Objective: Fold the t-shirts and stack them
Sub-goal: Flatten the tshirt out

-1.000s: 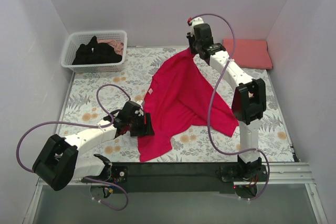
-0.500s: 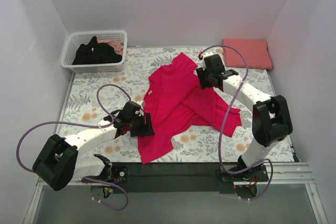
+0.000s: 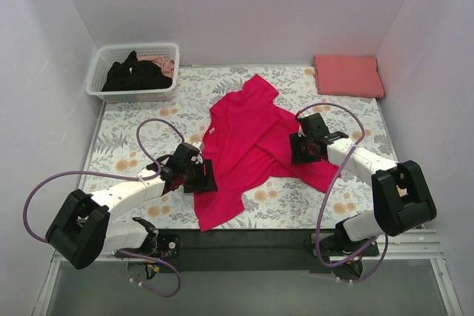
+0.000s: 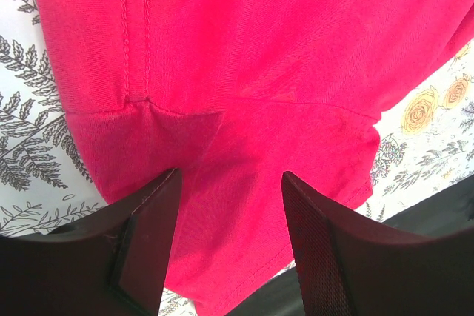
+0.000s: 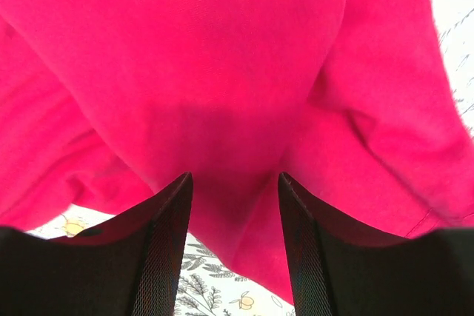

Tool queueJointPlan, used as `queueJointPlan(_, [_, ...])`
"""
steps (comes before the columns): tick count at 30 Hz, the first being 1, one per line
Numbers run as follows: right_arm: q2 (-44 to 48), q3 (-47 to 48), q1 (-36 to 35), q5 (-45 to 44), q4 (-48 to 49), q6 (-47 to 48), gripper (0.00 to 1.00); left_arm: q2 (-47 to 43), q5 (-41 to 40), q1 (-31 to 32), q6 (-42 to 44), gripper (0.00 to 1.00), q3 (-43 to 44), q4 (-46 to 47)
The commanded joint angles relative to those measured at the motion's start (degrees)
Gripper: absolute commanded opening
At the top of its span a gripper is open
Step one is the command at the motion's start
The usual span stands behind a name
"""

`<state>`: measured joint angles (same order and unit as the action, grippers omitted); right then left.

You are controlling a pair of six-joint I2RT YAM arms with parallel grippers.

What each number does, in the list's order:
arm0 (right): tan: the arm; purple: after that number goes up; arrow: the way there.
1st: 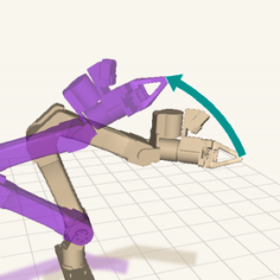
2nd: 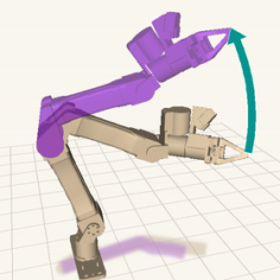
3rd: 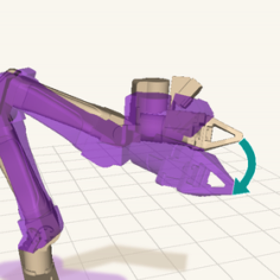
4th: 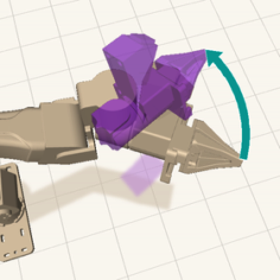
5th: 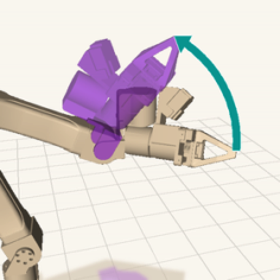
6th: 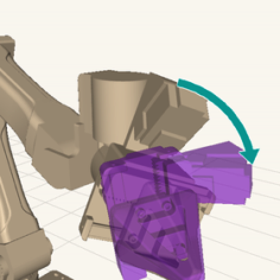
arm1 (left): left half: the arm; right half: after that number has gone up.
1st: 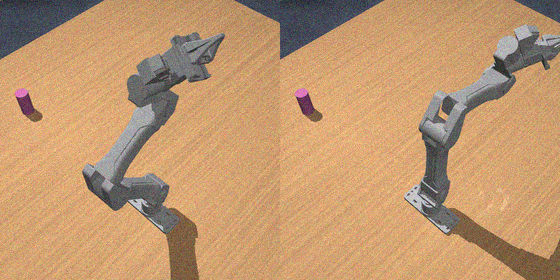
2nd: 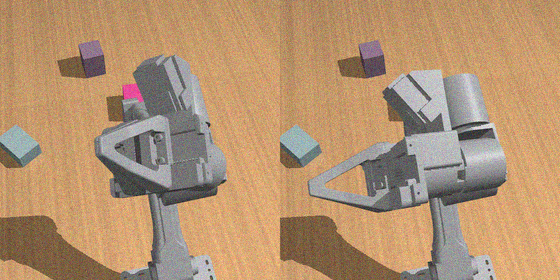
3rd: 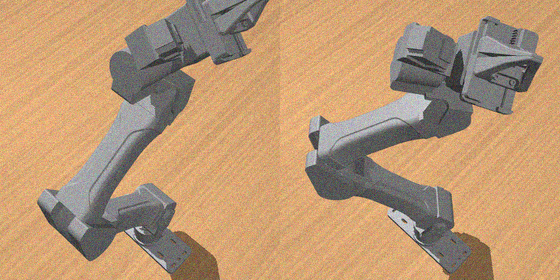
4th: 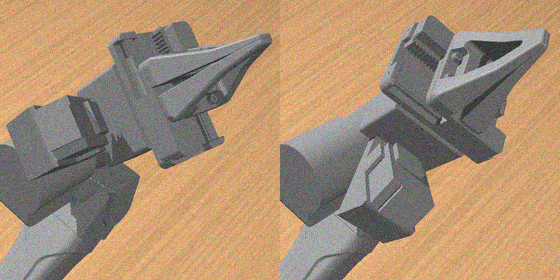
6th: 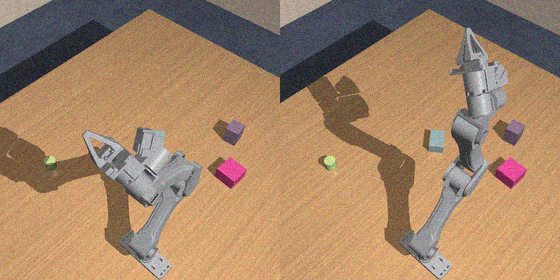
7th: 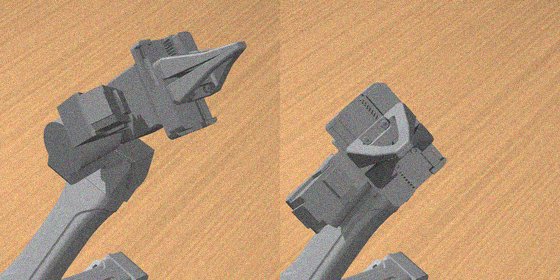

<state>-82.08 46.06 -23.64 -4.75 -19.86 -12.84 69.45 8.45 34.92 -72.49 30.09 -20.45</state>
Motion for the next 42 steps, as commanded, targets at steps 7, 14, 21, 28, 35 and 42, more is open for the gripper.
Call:
queueJointPlan(7, [-0.35, -0.36, 0.09, -0.69, 0.87, -1.49, 0.38, -0.28, -2.73, 0.24, -0.02, 0.56, 0.5, -3.81])
queueJointPlan(14, [-2.63, 9.64, 2.28, -17.35, -1.59, 3.96, 0.01, -0.9, -2.82, 0.24, -0.2, 0.55, 0.32, -3.9])
queueJointPlan(21, [-12.83, 31.87, 4.39, -35.23, -2.03, 12.56, 0.23, -1.42, -3.17, 0.24, -0.28, 0.55, 0.24, -4.16])
queueJointPlan(28, [-10.92, 32.97, 4.39, -30.52, -4.75, 11.19, 0.65, -1.34, -4.75, 0.15, -0.9, 0.55, 0.5, -4.43])
queueJointPlan(35, [-0.19, 12.75, 4.48, 0.42, -0.36, 0.89, 0.56, -0.11, -6.69, 0.15, -1.16, 0.56, 1.38, -5.13])
queueJointPlan(42, [-1.23, 3.16, 4.39, 7.21, 2.89, -0.34, 0.55, 0.34, -7.74, -0.37, -1.6, 0.56, 3.66, -6.18])
